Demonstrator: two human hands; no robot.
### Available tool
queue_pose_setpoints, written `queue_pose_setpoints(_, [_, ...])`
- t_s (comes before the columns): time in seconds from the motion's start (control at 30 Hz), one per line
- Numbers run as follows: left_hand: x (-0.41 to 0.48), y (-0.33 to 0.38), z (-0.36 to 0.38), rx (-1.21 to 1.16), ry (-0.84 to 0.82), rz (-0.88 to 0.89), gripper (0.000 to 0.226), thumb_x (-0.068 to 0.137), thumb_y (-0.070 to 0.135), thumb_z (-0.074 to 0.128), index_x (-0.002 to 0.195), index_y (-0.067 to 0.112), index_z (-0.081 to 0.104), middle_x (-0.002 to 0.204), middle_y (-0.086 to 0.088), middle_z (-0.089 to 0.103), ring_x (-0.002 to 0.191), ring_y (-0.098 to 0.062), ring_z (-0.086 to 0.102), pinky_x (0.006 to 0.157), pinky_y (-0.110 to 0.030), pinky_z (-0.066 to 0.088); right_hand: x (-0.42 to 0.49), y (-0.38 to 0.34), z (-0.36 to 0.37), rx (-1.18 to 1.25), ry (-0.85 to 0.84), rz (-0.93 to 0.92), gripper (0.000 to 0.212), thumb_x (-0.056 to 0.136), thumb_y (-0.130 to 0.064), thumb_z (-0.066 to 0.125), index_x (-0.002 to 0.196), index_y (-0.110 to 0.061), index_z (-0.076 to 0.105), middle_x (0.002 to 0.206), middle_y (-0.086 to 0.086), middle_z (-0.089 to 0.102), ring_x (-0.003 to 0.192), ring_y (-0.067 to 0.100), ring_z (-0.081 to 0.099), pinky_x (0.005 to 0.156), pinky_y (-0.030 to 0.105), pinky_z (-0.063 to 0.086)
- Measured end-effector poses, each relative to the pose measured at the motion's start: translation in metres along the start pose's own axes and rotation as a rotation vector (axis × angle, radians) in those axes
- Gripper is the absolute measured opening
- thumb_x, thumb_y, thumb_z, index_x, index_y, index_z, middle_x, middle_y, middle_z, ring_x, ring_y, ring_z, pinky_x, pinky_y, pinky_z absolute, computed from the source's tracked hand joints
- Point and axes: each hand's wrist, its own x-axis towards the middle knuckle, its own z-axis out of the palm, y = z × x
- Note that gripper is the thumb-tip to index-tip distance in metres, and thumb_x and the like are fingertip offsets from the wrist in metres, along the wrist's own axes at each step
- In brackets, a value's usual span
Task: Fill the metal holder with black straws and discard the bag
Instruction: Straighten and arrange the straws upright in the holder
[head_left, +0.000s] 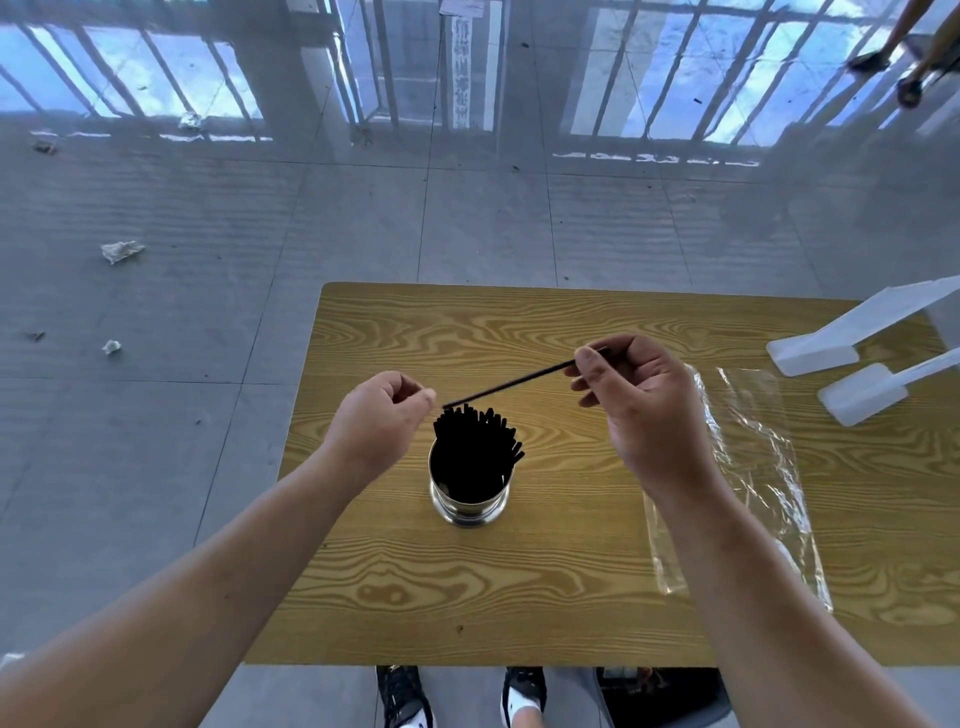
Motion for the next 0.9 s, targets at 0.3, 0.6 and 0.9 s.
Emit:
queue_pose_setpoints(0.3, [-0.009, -0.021, 0.008, 0.158, -0.158, 0.072, 0.019, 0.086, 0.042, 0.084, 0.1, 0.04, 0.071, 0.087, 0.023, 0.074, 0.069, 0.001, 0.067, 0.067, -0.022, 0.053, -0.009, 0.018, 0.009, -0.276, -0.227, 0.048, 0.009, 0.093, -0.022, 0.08, 0.085, -0.026, 0.079, 0.079, 0.002, 0.077, 0.076, 0.026, 0.072, 0.067, 0.035, 0.06])
queue_pose_setpoints(0.6, [-0.007, -0.014, 0.007, 0.059, -0.056, 0.115, 0.011, 0.093, 0.029, 0.077, 0.1, 0.036, 0.073, 0.086, 0.01, 0.075, 0.07, -0.008, 0.065, 0.071, -0.03, 0.056, 0.003, 0.018, -0.004, 0.337, 0.029, 0.316, 0.009, 0.099, -0.015, 0.073, 0.09, -0.012, 0.073, 0.087, 0.012, 0.081, 0.078, 0.024, 0.079, 0.066, 0.031, 0.064])
queue_pose_setpoints(0.9, [-0.018, 0.026, 0.009, -0.524, -0.317, 0.1, 0.028, 0.089, 0.019, 0.079, 0.116, 0.009, 0.077, 0.093, -0.01, 0.079, 0.076, -0.017, 0.071, 0.071, -0.024, 0.06, 0.002, 0.044, -0.008, 0.679, 0.221, 0.666, 0.008, 0.099, -0.013, 0.072, 0.098, -0.006, 0.069, 0.082, 0.01, 0.079, 0.075, 0.022, 0.081, 0.061, 0.028, 0.064])
